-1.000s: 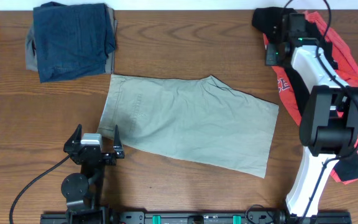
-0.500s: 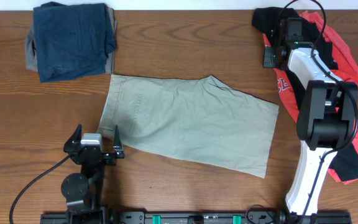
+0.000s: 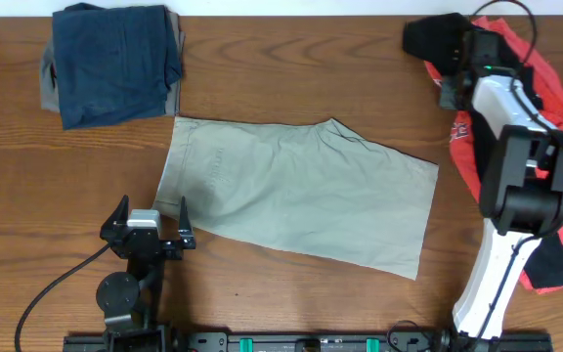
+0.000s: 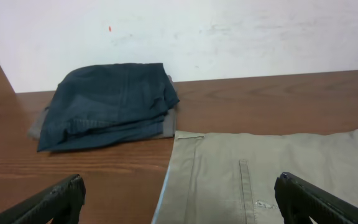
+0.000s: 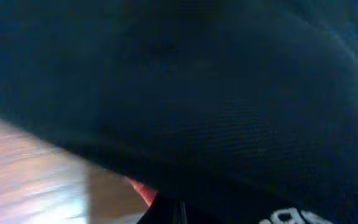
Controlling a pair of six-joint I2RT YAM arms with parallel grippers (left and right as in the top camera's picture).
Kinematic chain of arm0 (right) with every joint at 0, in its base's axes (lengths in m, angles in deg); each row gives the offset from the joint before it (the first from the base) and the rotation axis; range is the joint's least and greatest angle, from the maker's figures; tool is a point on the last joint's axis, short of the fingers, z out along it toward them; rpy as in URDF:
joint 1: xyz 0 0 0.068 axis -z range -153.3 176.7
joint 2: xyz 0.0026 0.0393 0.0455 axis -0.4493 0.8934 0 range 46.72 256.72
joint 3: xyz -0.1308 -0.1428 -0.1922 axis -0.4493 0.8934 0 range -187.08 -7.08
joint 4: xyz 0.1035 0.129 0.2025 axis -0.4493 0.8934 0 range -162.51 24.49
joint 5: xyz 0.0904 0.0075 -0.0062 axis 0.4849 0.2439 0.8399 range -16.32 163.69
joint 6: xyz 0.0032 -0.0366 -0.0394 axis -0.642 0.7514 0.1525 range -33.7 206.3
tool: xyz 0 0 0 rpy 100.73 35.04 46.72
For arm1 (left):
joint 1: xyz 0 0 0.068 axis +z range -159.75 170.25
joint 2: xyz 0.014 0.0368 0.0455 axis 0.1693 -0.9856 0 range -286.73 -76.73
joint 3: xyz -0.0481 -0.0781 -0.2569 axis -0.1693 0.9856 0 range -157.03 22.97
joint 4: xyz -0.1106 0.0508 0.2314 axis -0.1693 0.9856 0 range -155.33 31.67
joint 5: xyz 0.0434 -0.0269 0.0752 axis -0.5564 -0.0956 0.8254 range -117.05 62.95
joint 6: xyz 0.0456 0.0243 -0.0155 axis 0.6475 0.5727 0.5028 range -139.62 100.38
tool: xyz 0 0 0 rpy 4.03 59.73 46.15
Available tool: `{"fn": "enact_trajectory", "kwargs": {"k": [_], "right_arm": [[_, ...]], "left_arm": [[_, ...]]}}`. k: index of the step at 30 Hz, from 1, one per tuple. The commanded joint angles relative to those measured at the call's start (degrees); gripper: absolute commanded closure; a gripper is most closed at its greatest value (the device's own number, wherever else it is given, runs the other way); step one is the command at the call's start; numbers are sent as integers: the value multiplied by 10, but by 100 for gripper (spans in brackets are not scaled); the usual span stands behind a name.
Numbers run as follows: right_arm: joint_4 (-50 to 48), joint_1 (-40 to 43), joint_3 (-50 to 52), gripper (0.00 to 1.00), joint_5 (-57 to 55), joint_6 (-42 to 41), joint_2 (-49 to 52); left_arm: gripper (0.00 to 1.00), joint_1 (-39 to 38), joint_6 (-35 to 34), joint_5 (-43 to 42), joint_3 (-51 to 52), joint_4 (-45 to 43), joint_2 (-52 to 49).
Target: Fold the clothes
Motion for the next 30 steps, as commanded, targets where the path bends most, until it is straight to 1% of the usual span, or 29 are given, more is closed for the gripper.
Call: {"fn": "enact_trajectory", "kwargs": {"k": [1,8,9,11,14,16,18,23,25,26,27,28,30], "right_arm": [[16,59,9,99,-52,5,34],[24,117,8,99,-97,7,34],[27,123,6,97,-104,7,34],[42,140,-7,87,-104,7,34],[89,158,-49,89,-92,-10,33],[135,163,-92,94,-64,-20,33],[184,165,-143,96,-17,-30,33],[289,159,-257,88,122,-41,33],[322,156,-280,87,153,-63,33],[339,155,-289,88,168,-75,33],[353,153,-295,91,178,-81,33],[368,151,-299,97,187,-84,33],[405,149,-300,99,190,-95,30]], "left_arm": [[2,2,-2,-5,11,18,2],[2,2,-2,-5,11,18,2],[2,2,-2,-5,11,18,2],[2,2,-2,-5,11,18,2],[2,2,-3,-5,11,18,2],[2,2,-2,-5,11,18,2],[2,2,-2,-5,11,18,2],[2,2,-3,-5,11,18,2],[2,2,-3,-5,11,18,2],[2,2,-2,-5,11,18,2],[2,2,-2,-5,11,18,2],[2,2,-3,-5,11,18,2],[2,2,-2,-5,11,18,2]]}}
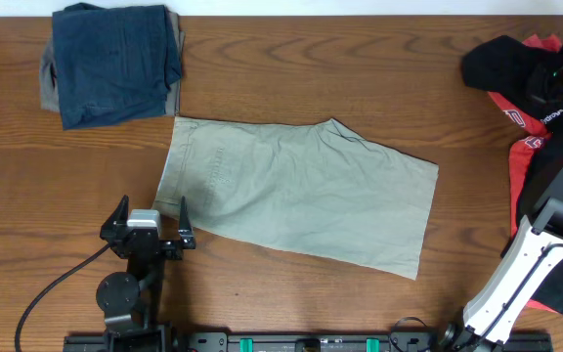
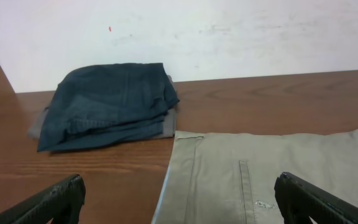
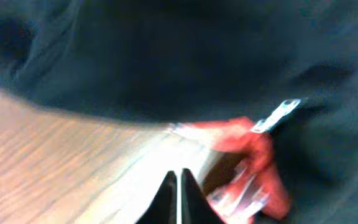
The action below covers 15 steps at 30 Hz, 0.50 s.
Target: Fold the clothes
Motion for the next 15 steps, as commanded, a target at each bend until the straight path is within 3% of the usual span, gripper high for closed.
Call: {"fn": "enact_trajectory", "kwargs": {"k": [1,10,15], "right_arm": [[46,-7,-7,99,47,-41,-7],[184,-7,-7,99,50,-86,-16],[241,-12,5,99,-41,-129,-39]], "left_arm": [[2,2,-3,-5,11,18,2],[2,2,-3,-5,11,18,2],[2,2,-3,-5,11,18,2]]}}
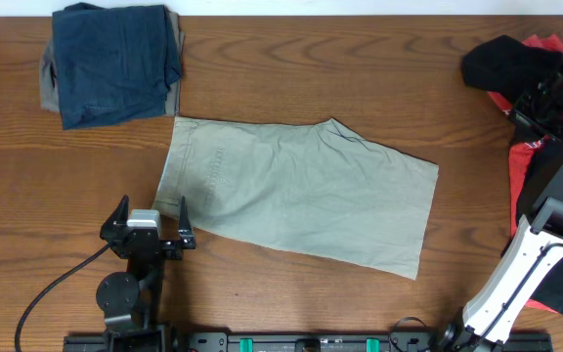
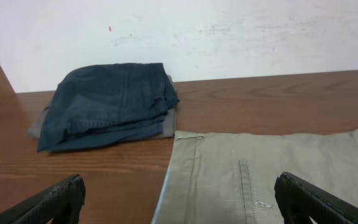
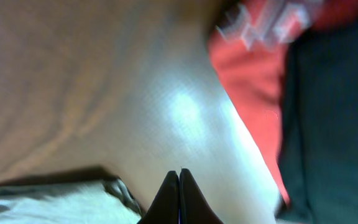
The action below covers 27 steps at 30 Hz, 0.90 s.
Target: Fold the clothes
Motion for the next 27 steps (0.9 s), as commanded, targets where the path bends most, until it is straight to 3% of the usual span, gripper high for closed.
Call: {"fn": "enact_trajectory", "kwargs": {"k": [1,6,12,15,18,20,22,27], "right_arm": [[14,-10,11,99,-73,-58,-47],[0,-17,85,99,-75,-65,-129],[-105,-45,296,97,-87,-75,-287],[-180,-44,421,87,-86,-96,-349],[-268,-36,522,83,-86,-96,-381],[-301,-27,565,87,-83,-96,-383],[-332,-15,603,99,-82,-96,-380],[-388,21,668,99,-82,-96,-377]], "left_arm": [[2,2,-3,-5,11,18,2],[2,2,-2,-5,11,18,2],[2,2,-2,-5,11,18,2],[2,2,-2,-5,11,18,2],[2,2,-2,-5,11,18,2],[2,2,-2,-5,11,18,2],[2,2,-2,-5,11,18,2],[2,2,-3,-5,11,18,2]]}}
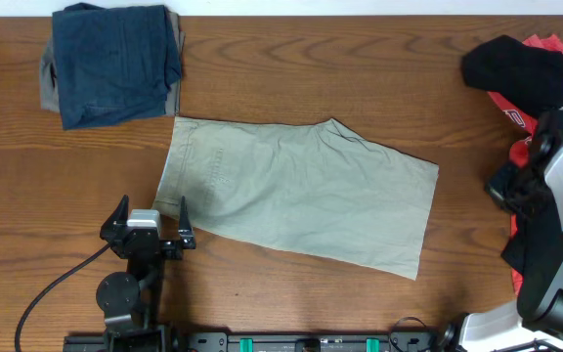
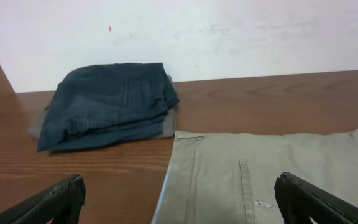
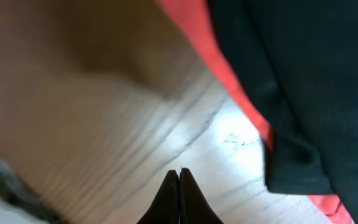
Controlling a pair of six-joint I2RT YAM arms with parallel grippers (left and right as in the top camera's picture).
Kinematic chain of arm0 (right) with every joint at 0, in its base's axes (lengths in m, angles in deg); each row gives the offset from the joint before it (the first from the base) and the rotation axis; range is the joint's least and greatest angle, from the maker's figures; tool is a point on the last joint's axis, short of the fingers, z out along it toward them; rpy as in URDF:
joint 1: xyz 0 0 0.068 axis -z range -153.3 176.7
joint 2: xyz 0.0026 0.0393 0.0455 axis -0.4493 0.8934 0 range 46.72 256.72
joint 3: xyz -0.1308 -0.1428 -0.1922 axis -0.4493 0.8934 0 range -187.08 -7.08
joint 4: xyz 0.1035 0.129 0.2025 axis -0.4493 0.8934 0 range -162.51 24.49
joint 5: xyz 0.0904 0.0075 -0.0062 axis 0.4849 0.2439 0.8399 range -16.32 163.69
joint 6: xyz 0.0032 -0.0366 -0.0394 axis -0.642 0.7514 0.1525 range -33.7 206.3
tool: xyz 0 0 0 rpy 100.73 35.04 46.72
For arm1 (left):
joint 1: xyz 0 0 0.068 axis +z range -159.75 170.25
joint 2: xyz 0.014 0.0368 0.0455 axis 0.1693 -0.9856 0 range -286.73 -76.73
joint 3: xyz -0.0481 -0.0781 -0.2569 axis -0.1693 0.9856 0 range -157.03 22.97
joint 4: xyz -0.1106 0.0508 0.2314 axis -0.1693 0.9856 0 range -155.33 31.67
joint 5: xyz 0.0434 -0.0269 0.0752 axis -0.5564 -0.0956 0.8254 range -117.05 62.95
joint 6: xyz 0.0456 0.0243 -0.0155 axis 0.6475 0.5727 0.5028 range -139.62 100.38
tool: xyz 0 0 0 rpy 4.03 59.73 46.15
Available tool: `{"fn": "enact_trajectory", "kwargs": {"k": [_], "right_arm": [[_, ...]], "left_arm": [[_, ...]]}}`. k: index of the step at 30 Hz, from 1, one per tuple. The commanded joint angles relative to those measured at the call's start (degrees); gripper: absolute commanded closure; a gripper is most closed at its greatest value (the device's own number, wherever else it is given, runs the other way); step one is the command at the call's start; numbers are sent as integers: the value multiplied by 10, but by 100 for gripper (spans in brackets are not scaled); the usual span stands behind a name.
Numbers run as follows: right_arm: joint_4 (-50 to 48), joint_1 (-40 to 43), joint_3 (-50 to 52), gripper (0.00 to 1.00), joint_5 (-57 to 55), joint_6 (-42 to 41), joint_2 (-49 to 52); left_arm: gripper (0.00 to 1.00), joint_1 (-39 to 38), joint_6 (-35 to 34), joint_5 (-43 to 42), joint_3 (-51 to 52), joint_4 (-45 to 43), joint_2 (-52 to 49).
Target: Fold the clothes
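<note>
Khaki shorts point(image 1: 296, 200) lie flat across the middle of the table, waistband to the left. My left gripper point(image 1: 148, 230) sits open at the shorts' front left corner. In the left wrist view its fingers point(image 2: 58, 198) stand far apart with the waistband point(image 2: 253, 171) between and beyond them, nothing held. My right gripper point(image 3: 179, 177) is shut on nothing, over bare wood beside a black and red garment point(image 3: 291, 93). The right arm point(image 1: 560, 186) stands to the right of the shorts' leg end.
A folded dark blue garment point(image 1: 115, 61) rests on a grey one at the back left, also seen in the left wrist view point(image 2: 107, 102). A heap of black and red clothes point(image 1: 521, 68) fills the back right corner and runs down the right edge.
My right arm was up at the back right by the clothes heap and is now nearer the front, beside the shorts' right end, gripper still shut. The left arm and shorts are unchanged.
First the black garment hung at my right gripper's tip over the back of the table, left of the heap. Then it lay further right on the red clothes, with the arm at the table's right edge. Now the arm stands lower, near the shorts.
</note>
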Motion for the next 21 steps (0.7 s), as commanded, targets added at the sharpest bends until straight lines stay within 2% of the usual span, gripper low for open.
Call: {"fn": "enact_trajectory", "kwargs": {"k": [1,8,16,21], "right_arm": [[-21,29,29,99,-5,-8,2],[-52,68,62,99,-23,-5,3],[-125,72,118,99,-22,-1,3],[-152,73,137,99,-63,-2,3]], "left_arm": [[2,2,-2,-5,11,18,2],[2,2,-2,-5,11,18,2],[2,2,-3,-5,11,18,2],[2,2,-2,-5,11,18,2]]}}
